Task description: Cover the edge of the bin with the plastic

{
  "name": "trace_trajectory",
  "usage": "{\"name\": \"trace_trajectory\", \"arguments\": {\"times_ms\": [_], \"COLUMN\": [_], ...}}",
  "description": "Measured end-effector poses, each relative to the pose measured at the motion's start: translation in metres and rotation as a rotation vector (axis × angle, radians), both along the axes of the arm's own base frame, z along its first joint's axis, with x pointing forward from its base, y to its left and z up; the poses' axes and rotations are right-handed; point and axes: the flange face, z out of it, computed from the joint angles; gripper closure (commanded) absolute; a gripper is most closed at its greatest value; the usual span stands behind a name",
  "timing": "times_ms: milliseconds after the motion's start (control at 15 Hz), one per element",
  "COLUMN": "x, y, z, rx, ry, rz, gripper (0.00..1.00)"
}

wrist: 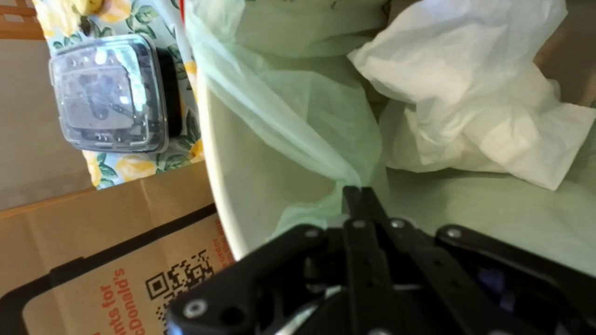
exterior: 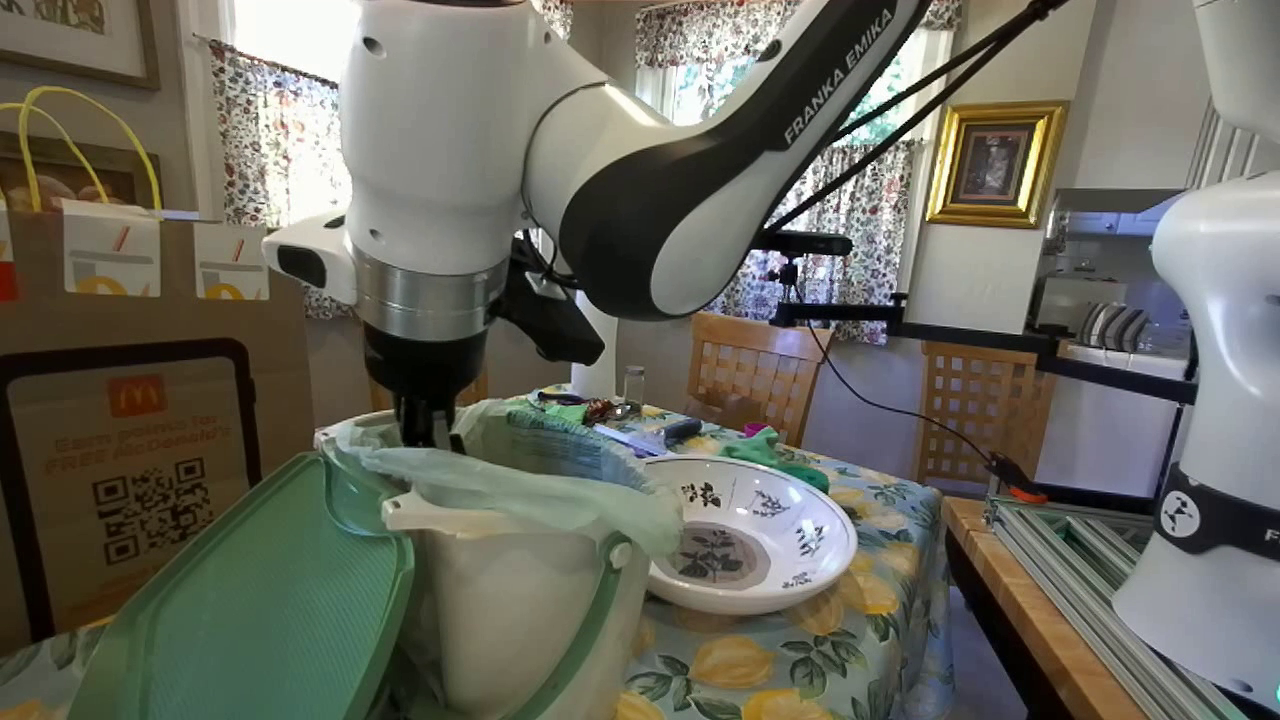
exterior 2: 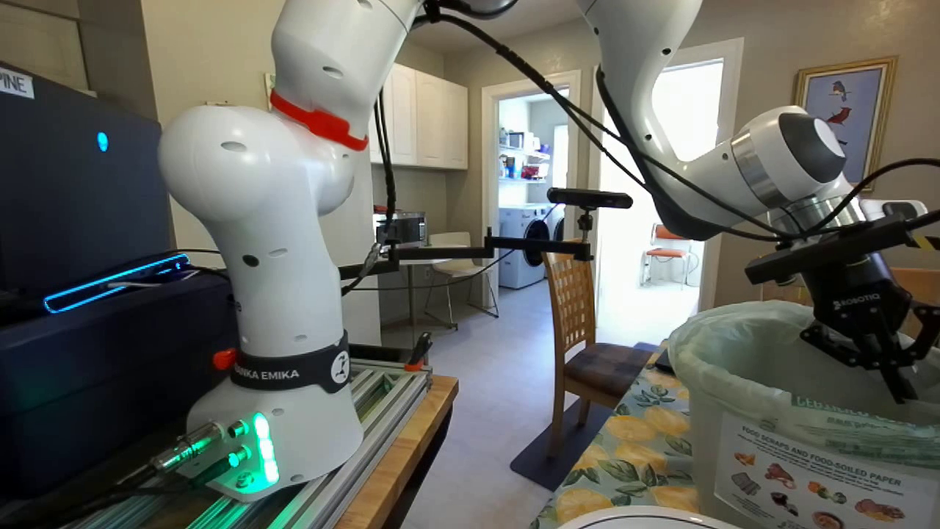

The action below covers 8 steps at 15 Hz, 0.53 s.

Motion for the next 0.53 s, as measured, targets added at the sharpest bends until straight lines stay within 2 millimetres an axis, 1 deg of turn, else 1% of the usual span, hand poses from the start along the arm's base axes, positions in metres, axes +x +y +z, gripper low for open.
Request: {"name": "trace_trajectory", "arguments": {"times_ms": [200,533], "x": [0.005,0.015], "y": [0.001,-0.015], "z": [0.019,0.057], "rx": [0.023,0.074], "ry": [-0.011,-0.030], "rz": [0.010,-0.006], "gripper": [1.00,1.00]}}
